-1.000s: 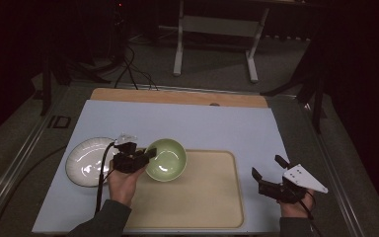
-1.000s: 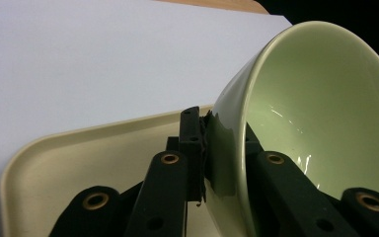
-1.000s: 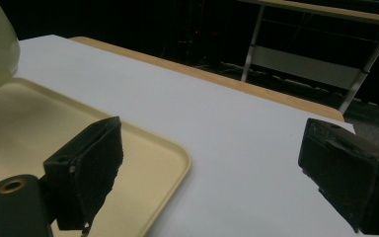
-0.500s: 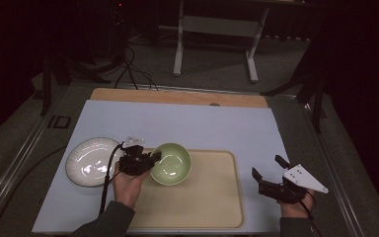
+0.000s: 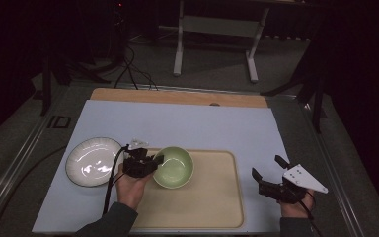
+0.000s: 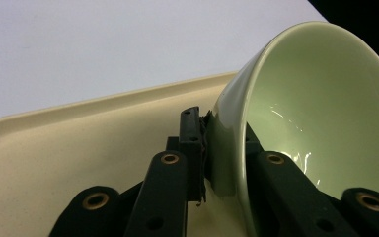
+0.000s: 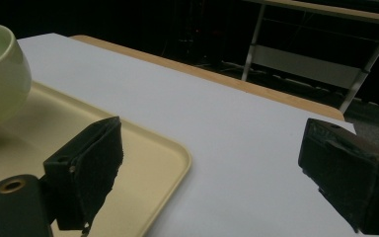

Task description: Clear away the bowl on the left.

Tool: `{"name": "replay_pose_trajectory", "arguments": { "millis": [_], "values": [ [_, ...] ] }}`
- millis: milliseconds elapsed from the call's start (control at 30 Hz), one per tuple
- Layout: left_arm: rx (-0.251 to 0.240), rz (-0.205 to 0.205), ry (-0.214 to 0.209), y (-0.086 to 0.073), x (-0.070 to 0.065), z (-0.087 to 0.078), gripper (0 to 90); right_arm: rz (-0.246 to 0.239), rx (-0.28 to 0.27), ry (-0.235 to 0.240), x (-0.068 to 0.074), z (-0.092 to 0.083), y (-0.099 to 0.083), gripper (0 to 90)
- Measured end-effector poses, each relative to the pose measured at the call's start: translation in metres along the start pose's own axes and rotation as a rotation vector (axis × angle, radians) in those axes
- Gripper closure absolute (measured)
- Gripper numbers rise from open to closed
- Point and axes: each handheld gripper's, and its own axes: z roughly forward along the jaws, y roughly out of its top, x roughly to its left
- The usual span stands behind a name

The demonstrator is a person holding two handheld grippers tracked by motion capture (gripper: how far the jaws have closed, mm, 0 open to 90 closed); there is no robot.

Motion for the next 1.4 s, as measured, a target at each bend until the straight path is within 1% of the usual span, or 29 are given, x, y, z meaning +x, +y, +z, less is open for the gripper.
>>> {"name": "replay_pose_trajectory", "arguments": {
  "millis": [700,1000,1167,1233,1400],
  "values": [
    [0.061,0.024,0.014,-0.011,-0.004,0.016,81.7,0.001,-0.002,0.000,0.000,-0.001,0.000,9.5],
    [0.095,0.011,0.001,-0.017,-0.003,0.021,81.7,0.004,-0.006,-0.002,-0.001,-0.002,0.000,9.5],
    [0.113,0.008,0.007,-0.021,-0.003,0.022,81.4,0.004,-0.007,-0.004,-0.001,-0.002,0.000,9.5],
    [0.116,-0.005,0.001,-0.022,-0.001,0.022,81.5,0.005,-0.007,-0.004,-0.001,-0.002,0.000,9.5],
    [0.126,-0.012,-0.006,-0.024,-0.001,0.021,81.6,0.005,-0.005,-0.005,-0.001,-0.002,0.000,9.5]
  ]
}}
